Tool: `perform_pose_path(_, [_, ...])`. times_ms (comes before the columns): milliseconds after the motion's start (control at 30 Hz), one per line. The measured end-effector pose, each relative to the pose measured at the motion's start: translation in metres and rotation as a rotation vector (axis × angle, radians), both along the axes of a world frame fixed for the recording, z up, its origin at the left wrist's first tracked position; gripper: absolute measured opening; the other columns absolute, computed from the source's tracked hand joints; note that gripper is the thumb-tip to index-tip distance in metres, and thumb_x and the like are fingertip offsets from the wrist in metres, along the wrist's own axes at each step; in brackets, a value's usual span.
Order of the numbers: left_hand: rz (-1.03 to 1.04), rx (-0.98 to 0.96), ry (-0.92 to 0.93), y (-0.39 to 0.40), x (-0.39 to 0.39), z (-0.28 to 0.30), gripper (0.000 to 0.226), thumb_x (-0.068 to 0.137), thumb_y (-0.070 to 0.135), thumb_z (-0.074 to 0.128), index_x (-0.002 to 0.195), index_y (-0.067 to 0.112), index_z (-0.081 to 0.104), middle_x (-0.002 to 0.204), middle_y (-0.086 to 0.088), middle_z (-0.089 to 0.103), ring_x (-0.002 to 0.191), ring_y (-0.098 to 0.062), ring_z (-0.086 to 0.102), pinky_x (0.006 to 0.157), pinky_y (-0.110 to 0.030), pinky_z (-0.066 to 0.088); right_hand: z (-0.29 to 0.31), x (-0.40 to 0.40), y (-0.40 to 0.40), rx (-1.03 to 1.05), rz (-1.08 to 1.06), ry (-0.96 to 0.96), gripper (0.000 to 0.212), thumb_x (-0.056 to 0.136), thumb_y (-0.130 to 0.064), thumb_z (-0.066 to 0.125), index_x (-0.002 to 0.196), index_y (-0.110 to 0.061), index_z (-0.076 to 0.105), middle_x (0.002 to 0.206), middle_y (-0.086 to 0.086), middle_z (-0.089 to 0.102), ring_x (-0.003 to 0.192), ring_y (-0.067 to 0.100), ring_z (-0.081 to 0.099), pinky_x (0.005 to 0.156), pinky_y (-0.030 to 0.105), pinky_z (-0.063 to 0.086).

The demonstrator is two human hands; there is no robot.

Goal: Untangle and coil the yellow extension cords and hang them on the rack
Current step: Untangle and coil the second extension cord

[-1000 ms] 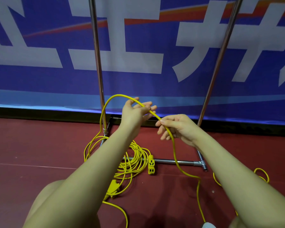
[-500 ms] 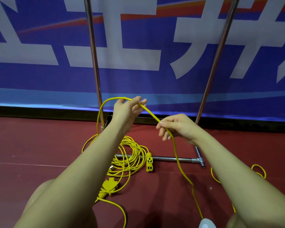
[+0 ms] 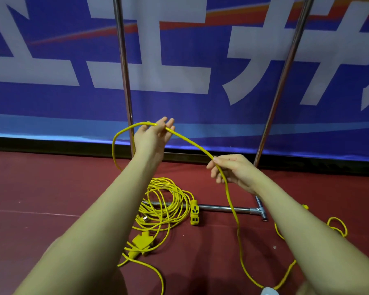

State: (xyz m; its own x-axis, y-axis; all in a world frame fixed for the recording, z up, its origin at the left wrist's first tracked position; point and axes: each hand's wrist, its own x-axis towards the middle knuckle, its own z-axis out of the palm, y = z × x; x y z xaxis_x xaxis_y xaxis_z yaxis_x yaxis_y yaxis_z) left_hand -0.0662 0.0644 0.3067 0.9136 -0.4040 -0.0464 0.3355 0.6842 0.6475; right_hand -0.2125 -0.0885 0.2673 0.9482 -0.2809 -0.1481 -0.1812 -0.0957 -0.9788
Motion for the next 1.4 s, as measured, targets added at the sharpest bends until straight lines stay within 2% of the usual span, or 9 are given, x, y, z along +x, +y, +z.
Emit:
perform_pose_path(233, [-0.238,0.263,-0.185,-0.022,-0.042,-0.007,0.050,0.089,-0.006,0.056,0.130,0.001,0.030,0.099,-0.015,0.066,0.084,-0.023,0.069,0.077,-0.034,0.057,0.005,0.012,0.010,0.005,-0.073,-0.147,0.023,0.096,-0.017,0.050,0.083,-0.009,0.067,0.056,-0.002,0.060,0.045,0.008,0.046,0.049,0.017,0.036])
perform_pose_path(467, [-0.041,-0.008,-0.045,-0.009,-0.008,0.005,0.038,0.095,-0.006,0.047,0.129,-0.003,0.031,0.099,-0.017,0.063,0.089,-0.025,0.067,0.072,-0.029,0.059,0.003,0.008,0.001,-0.012,-0.036,-0.052,0.027,0.097,-0.020,0.048,0.081,-0.008,0.067,0.057,-0.001,0.058,0.047,0.011,0.047,0.053,0.021,0.038])
perform_pose_path(600, [-0.019,0.031,0.027,-0.005,-0.002,-0.001,0.023,0.098,0.002,0.045,0.116,-0.012,0.045,0.107,-0.021,0.060,0.096,-0.027,0.064,0.068,-0.025,0.058,-0.003,0.006,-0.001,0.033,-0.053,-0.061,0.024,0.096,-0.016,0.050,0.082,-0.006,0.066,0.058,0.002,0.054,0.043,0.010,0.045,0.049,0.024,0.038])
perform_pose_path(733, [-0.149,0.150,-0.078,-0.018,-0.022,-0.007,0.005,0.096,0.006,0.051,0.093,0.002,0.051,0.097,-0.013,0.064,0.086,-0.020,0.066,0.077,-0.029,0.057,0.005,0.008,0.011,0.085,-0.032,-0.082,0.021,0.097,-0.014,0.049,0.084,-0.004,0.062,0.056,0.000,0.056,0.042,0.011,0.053,0.045,0.020,0.044])
perform_pose_path(833, [-0.174,0.196,-0.133,-0.027,-0.038,-0.012,0.018,0.091,-0.003,0.054,0.104,0.005,0.043,0.097,-0.014,0.063,0.091,-0.026,0.065,0.084,-0.034,0.053,0.012,0.011,0.021,0.096,-0.009,-0.109,0.021,0.097,-0.014,0.049,0.084,-0.004,0.062,0.055,0.000,0.058,0.043,0.012,0.057,0.044,0.020,0.045])
perform_pose_path(967, [-0.135,0.130,-0.115,-0.027,-0.037,-0.012,0.041,0.096,-0.006,0.043,0.134,-0.005,0.027,0.106,-0.020,0.060,0.092,-0.029,0.065,0.071,-0.026,0.058,0.017,0.011,0.023,0.127,0.041,-0.141,0.019,0.097,-0.012,0.046,0.094,-0.004,0.062,0.060,0.001,0.060,0.044,0.012,0.058,0.046,0.021,0.046])
perform_pose_path(1133, [0.000,0.064,0.017,-0.018,-0.018,-0.010,0.026,0.096,-0.007,0.044,0.120,-0.016,0.041,0.126,-0.030,0.053,0.086,-0.028,0.066,0.065,-0.024,0.058,0.014,0.006,0.018,0.068,0.125,-0.102,0.019,0.094,-0.005,0.046,0.098,-0.003,0.064,0.067,0.002,0.067,0.053,0.012,0.061,0.058,0.021,0.047])
perform_pose_path(1233, [0.022,0.048,0.070,-0.015,-0.018,-0.013,0.027,0.097,-0.004,0.044,0.122,-0.015,0.040,0.126,-0.028,0.054,0.092,-0.030,0.064,0.063,-0.023,0.058,0.011,0.003,0.015,0.067,0.145,-0.064,0.018,0.093,-0.002,0.048,0.097,-0.005,0.065,0.070,0.002,0.069,0.057,0.013,0.064,0.063,0.023,0.050])
perform_pose_path(1400, [-0.085,0.127,0.001,-0.020,-0.025,-0.012,0.049,0.093,-0.003,0.052,0.135,-0.006,0.027,0.109,-0.019,0.060,0.087,-0.029,0.067,0.071,-0.032,0.060,0.011,0.004,0.022,0.094,0.155,-0.048,0.016,0.093,0.000,0.049,0.097,-0.006,0.063,0.071,0.003,0.070,0.057,0.016,0.067,0.051,0.020,0.052])
